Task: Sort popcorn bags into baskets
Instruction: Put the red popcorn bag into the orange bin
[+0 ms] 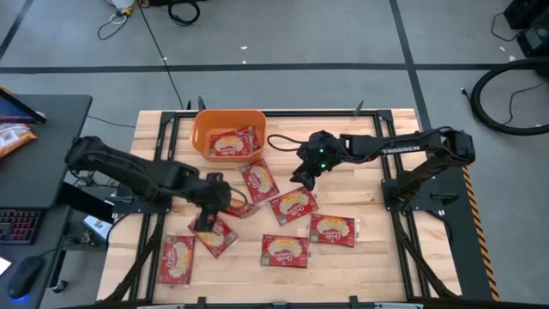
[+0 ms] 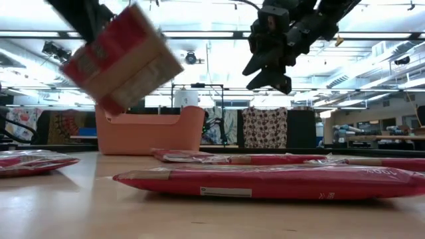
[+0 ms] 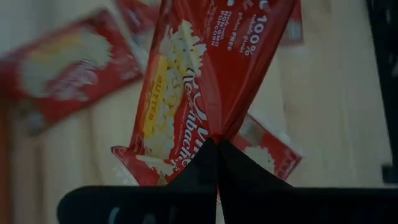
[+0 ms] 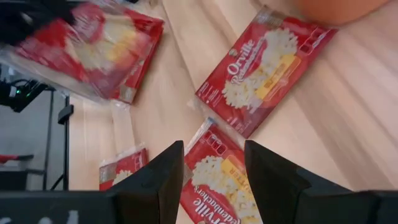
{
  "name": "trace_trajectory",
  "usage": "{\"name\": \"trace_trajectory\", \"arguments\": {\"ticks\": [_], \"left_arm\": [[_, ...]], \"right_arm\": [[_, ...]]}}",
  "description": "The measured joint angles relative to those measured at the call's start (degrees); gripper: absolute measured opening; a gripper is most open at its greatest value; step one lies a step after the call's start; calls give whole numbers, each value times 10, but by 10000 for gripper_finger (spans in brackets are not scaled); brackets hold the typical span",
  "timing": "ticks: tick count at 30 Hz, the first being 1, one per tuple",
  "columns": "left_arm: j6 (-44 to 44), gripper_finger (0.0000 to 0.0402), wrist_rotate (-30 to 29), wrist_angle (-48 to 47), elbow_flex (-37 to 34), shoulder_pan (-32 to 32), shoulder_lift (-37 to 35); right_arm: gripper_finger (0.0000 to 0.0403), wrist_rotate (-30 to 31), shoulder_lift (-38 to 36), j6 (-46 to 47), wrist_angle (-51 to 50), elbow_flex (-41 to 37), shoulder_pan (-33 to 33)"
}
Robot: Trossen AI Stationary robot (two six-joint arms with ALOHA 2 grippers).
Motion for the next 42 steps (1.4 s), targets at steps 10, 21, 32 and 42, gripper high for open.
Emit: {"name": "trace_trajectory", "arguments": {"ticks": [10,21,32,42], "left_arm": [[17,1,-152,-60,70,121,-35],[187,0,-212,6,-2,281,30],[289,12,-241,182,-53,385,141],[274,100,-222,145,-49,382,136]], "right_arm": [[174,44,-38,0,-12,0,0],[173,49,-39,27,-11,0,5],[173,45,-39,62,-3,0,22],[173,39,-39,66,-6,0,22]]}}
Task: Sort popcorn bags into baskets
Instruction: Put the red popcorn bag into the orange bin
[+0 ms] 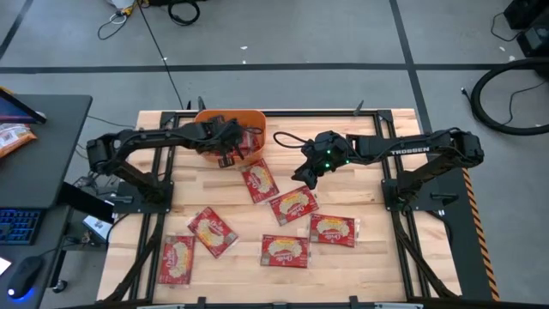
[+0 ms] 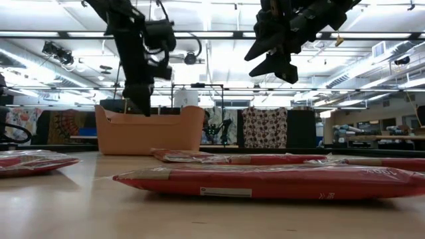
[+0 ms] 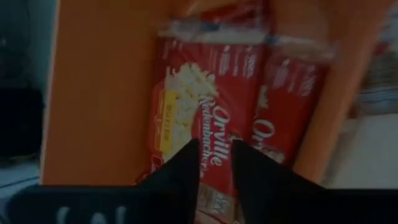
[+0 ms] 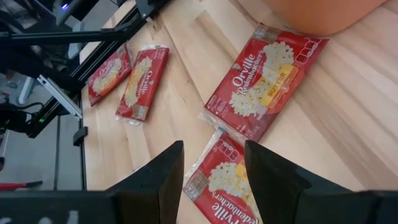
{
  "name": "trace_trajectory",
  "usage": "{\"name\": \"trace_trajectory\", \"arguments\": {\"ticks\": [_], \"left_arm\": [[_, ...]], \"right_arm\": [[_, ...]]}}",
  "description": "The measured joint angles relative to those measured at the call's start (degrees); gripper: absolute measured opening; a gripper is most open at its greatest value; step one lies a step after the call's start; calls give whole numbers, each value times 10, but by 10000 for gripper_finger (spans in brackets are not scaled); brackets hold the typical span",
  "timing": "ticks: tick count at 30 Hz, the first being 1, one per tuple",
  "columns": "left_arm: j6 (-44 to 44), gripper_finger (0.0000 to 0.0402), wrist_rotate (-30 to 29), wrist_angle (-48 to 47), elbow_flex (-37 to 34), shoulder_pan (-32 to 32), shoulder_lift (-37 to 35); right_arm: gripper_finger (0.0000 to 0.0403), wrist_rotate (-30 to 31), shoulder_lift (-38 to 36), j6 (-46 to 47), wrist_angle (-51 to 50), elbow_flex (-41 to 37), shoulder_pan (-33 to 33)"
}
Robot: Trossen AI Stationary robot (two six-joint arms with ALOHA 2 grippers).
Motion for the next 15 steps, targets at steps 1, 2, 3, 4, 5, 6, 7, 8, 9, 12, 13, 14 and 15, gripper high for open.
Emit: {"name": "trace_trajectory", "arguments": {"ticks": [1,2,3,4,5,6,7,8,9,12,13,14,15], "left_arm": [[0,111,5,-6,2,-4,-9],[-1,121,15,-20,8,-7,-18],[-8,130,31,-33,16,-12,-28],[-18,138,54,-40,26,-16,-37],[-36,145,82,-46,35,-20,-48],[-60,150,118,-53,41,-22,-61],[-90,153,162,-59,46,-26,-73],[-122,155,207,-57,50,-31,-83],[-149,156,255,-53,54,-36,-92],[-214,157,372,-57,56,-58,-116],[-230,157,403,-61,56,-68,-120],[-241,157,428,-68,56,-82,-122],[-250,157,448,-78,56,-96,-123]], "right_arm": [[173,0,0,0,0,0,0],[173,0,0,0,0,0,-1],[173,2,0,-1,0,0,-2],[173,1,0,-3,0,0,-2],[173,2,0,-4,-1,0,-2],[173,2,0,-5,0,0,-2],[173,5,0,-8,-1,0,-2],[173,6,0,-10,-1,0,-2],[173,8,0,-11,-1,0,-2],[173,17,0,-16,0,0,-2],[173,18,0,-17,0,0,-2],[173,18,0,-18,0,0,-2],[173,18,0,-21,1,0,-2]]}}
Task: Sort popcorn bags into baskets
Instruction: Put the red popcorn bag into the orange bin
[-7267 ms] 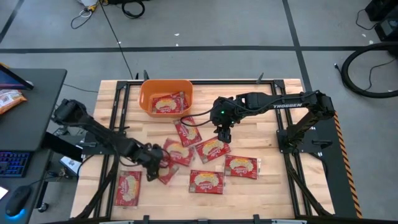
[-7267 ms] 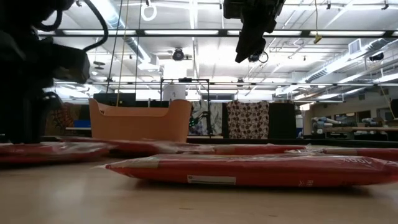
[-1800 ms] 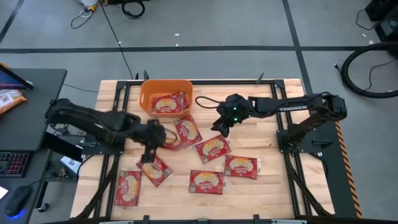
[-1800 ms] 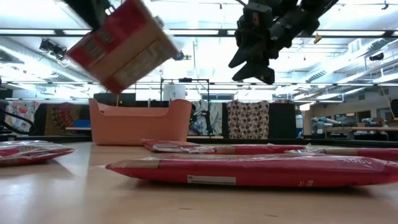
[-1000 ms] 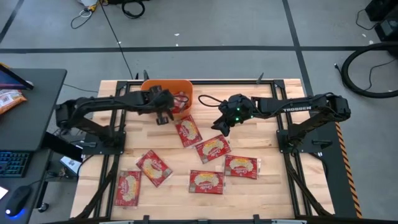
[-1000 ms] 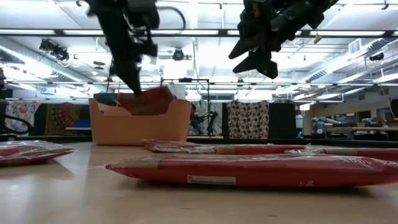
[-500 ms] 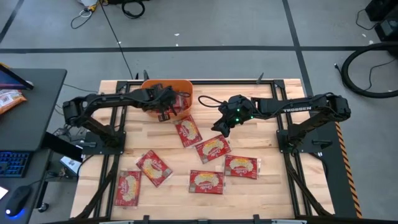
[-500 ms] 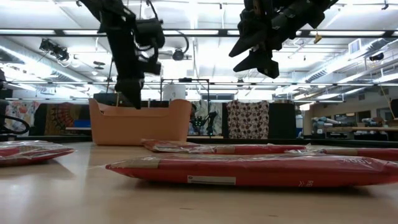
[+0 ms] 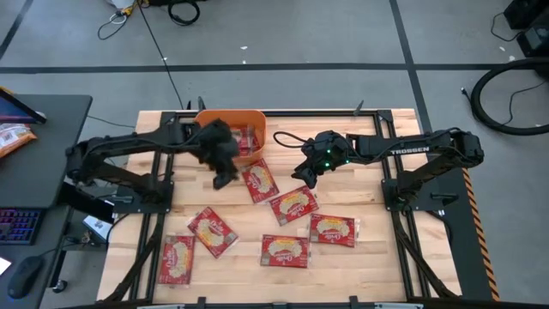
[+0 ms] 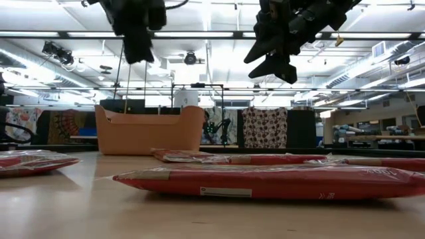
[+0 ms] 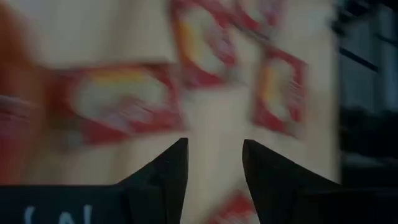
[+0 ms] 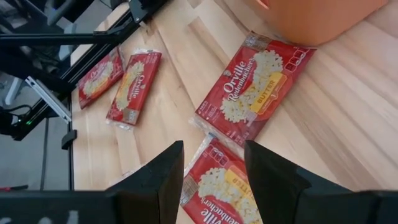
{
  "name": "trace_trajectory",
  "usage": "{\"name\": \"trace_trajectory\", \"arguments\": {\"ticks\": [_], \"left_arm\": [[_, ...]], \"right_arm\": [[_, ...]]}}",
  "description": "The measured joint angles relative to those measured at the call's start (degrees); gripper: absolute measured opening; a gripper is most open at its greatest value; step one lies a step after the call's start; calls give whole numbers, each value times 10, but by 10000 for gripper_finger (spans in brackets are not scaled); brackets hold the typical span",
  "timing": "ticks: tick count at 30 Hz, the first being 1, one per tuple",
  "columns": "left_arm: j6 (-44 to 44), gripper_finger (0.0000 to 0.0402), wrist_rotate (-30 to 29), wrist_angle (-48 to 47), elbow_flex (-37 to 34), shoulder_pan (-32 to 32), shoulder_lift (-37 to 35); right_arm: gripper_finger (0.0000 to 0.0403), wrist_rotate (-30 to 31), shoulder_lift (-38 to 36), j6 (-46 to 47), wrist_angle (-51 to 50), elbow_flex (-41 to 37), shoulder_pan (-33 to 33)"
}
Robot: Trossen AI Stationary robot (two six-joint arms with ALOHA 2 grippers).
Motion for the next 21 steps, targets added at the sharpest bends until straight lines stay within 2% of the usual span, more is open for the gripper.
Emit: {"name": "trace_trajectory", "arguments": {"ticks": [3,7,13,16,21], "left_arm": [[-6,157,34,-46,0,-53,-1],[-34,157,34,-73,-16,-135,-1],[-48,157,-7,-73,-52,-238,-1],[-68,157,-28,-62,-73,-270,-1],[-130,157,-30,-41,-116,-314,-1]], "right_arm": [[173,0,0,-6,1,0,0],[173,1,0,-11,3,0,0],[173,1,0,-27,7,0,0],[173,1,0,-34,7,0,0],[173,1,0,-45,7,0,0]]}}
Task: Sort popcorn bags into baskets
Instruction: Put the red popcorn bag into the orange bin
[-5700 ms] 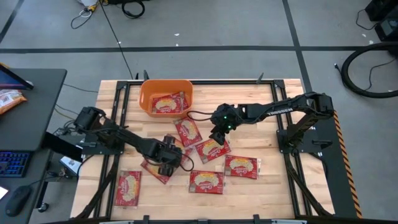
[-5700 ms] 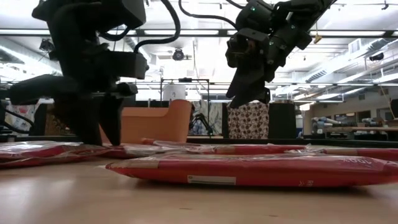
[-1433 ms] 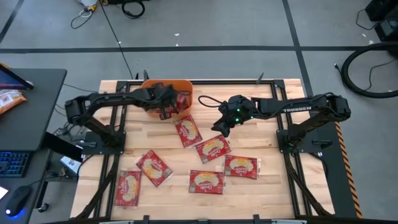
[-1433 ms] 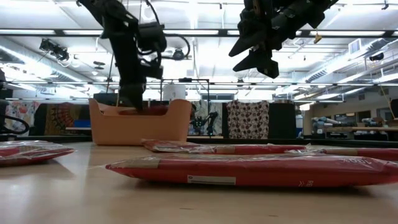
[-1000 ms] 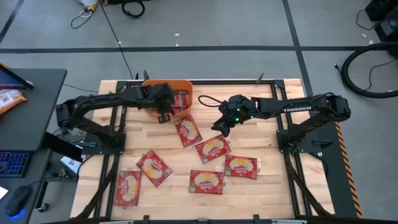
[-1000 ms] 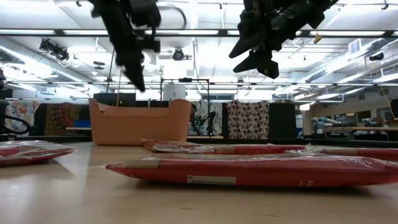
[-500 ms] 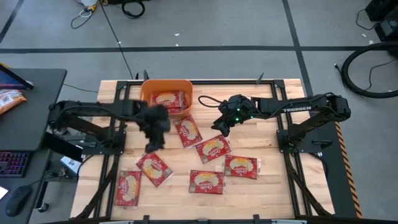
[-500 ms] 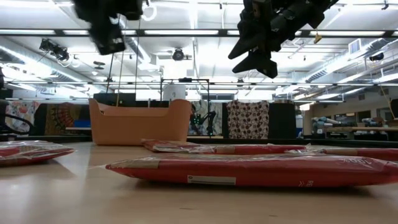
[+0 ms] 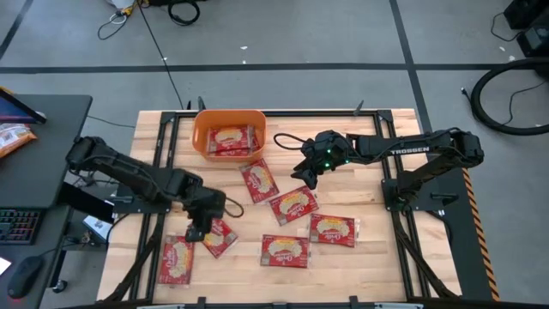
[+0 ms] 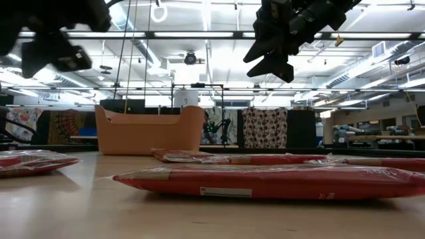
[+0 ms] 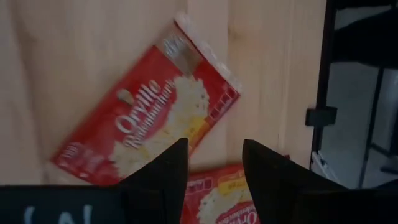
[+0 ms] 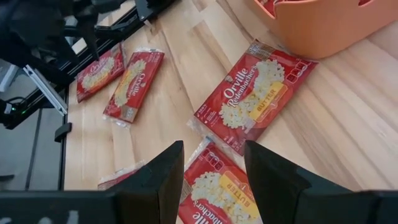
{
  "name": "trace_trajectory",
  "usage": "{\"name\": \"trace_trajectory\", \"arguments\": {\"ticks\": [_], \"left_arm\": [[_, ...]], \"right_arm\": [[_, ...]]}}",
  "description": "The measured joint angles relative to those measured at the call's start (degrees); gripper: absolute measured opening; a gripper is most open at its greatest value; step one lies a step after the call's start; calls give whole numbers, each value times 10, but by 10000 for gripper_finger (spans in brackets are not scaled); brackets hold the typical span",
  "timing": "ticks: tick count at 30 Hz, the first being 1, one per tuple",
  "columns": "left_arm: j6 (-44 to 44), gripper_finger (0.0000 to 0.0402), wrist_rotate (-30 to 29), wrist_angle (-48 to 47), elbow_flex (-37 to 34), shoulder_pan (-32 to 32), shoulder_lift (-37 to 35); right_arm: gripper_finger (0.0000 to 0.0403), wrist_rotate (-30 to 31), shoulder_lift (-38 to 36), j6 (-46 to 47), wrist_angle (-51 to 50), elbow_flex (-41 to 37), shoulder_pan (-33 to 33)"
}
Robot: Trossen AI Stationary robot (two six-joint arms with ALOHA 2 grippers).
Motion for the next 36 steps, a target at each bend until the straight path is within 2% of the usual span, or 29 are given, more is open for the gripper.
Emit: {"name": "trace_trajectory", "arguments": {"ticks": [5,9,12,16,21,27,32,36], "left_arm": [[-91,157,-14,61,-40,-43,0],[-196,158,-79,56,-44,-68,0],[-263,158,-94,40,-44,-70,0],[-278,150,-82,68,-55,-70,-3],[-321,127,-85,104,-123,-71,-50],[-371,117,-116,127,-186,-71,-130],[-386,116,-157,150,-213,-69,-176],[-383,116,-172,175,-214,-65,-183]], "right_arm": [[173,-1,0,-1,0,0,0],[173,-7,0,-1,0,0,0],[173,-19,0,-5,0,0,0],[173,-22,0,-15,0,0,0],[173,-34,1,-12,-17,9,11],[173,10,4,-25,-31,33,53],[173,46,39,-27,-30,52,83],[173,53,97,-27,-32,67,98]]}}
